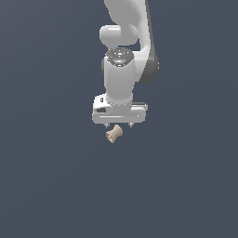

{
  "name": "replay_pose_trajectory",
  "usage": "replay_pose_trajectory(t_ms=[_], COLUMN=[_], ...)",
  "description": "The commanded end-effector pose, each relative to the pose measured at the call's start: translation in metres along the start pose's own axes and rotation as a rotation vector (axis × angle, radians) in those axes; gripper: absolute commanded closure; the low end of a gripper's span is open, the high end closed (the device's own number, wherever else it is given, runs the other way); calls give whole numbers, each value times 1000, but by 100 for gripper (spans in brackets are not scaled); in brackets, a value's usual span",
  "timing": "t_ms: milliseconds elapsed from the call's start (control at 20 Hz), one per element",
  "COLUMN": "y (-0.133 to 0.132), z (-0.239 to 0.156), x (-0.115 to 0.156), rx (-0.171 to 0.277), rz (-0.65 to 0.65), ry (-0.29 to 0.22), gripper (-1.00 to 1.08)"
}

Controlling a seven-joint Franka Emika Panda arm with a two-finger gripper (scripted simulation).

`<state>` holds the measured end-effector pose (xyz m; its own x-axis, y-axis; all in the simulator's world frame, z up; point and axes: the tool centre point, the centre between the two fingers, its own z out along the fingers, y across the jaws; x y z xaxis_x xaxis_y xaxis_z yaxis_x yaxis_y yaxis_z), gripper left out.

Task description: Pick up the object and move it to a goal position.

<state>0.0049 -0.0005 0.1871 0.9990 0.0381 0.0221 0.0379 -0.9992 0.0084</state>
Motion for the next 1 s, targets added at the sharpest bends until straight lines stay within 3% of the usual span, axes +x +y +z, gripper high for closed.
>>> replay_pose_trajectory(t_ms=[0, 450, 950], y=[0, 31, 29], z=[0, -16, -10], x=[0, 4, 1], rx=[0, -24, -20], rz=[0, 51, 92], ry=[0, 15, 12], gripper=[-92, -92, -92])
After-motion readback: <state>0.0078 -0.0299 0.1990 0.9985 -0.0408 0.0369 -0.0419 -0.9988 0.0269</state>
